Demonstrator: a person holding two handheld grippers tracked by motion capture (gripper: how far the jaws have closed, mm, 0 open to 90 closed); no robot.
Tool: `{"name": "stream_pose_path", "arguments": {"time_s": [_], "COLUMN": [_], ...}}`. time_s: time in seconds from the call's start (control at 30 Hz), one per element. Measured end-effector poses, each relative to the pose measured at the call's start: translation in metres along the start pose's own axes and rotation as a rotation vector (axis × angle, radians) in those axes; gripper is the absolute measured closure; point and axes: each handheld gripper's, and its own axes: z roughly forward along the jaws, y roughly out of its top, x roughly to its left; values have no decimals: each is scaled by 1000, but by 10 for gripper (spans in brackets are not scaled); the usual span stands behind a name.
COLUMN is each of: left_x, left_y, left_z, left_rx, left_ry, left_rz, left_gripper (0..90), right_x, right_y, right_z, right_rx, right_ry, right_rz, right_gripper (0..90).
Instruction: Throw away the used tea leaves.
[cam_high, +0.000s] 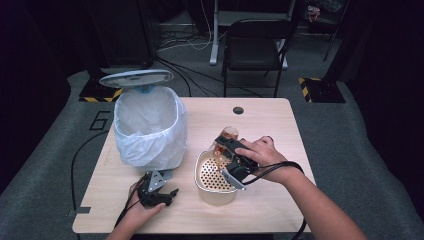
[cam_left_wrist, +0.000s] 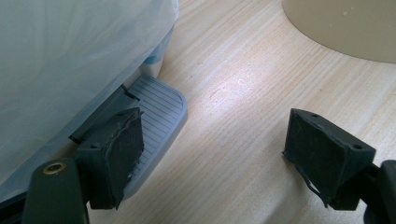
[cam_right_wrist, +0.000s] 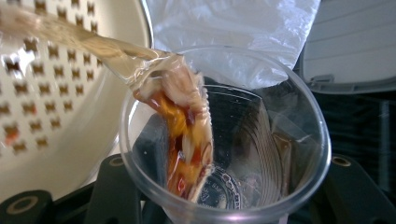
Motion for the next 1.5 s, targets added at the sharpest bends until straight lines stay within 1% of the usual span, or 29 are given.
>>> {"name": "stream_pose_path", "arguments": {"time_s": [0.1, 0.13, 0.17, 0.23, 0.27, 0.3, 0.33, 0.37, 0.4, 0.43, 0.47, 0.5, 0.53, 0.57, 0.63, 0.83, 0.93, 1.03, 1.13, 1.27, 1.5], "left_x": [0, 0, 0, 0, 1, 1, 0, 0, 0, 0, 0, 0, 0, 0, 0, 0, 0, 0, 0, 0, 0], "left_y": [0, 0, 0, 0, 0, 0, 0, 0, 0, 0, 0, 0, 0, 0, 0, 0, 0, 0, 0, 0, 0], "left_z": [0, 0, 0, 0, 0, 0, 0, 0, 0, 0, 0, 0, 0, 0, 0, 0, 0, 0, 0, 0, 0], "left_rx": [0, 0, 1, 1, 2, 2, 0, 0, 1, 1, 1, 0, 1, 0, 0, 0, 1, 1, 1, 1, 1], "left_ry": [0, 0, 0, 0, 2, 5, 3, 0, 1, 0, 0, 0, 0, 0, 0, 0, 0, 0, 0, 1, 0], "left_rz": [0, 1, 0, 2, 14, 11, 4, 3, 0, 1, 1, 1, 1, 0, 1, 1, 0, 2, 1, 1, 1], "left_gripper": [194, 194, 194, 194, 193, 194, 194, 194, 194, 194, 194, 194, 194, 194, 194, 194, 194, 194, 194, 194, 194], "right_x": [4, 5, 6, 8, 9, 10, 11, 14, 19, 24, 22, 23, 22, 24, 24, 22, 22, 23, 23, 24, 25], "right_y": [3, 4, 5, 8, 9, 10, 11, 12, 13, 12, 15, 17, 17, 17, 18, 20, 21, 22, 22, 20, 18], "right_z": [0, 0, -1, -1, 0, 0, 0, -1, 0, -1, 0, -1, -1, -1, -2, -4, -3, -4, -4, -4, -5], "right_rx": [28, 38, 42, 59, 54, 66, 78, 87, 99, 113, 101, 106, 105, 112, 112, 106, 102, 98, 92, 93, 96], "right_ry": [-25, -46, -63, -99, -112, -123, -137, -115, -144, -180, -204, -222, -193, -195, -203, -221, -209, -213, -219, -215, -213], "right_rz": [-86, -130, -147, -210, -231, -273, -302, -334, -326, -305, -388, -408, -463, -460, -506, -506, -515, -513, -490, -475, -471], "right_gripper": [458, 458, 458, 461, 461, 461, 461, 462, 462, 461, 461, 461, 462, 462, 465, 476, 483, 486, 487, 487, 491]}}
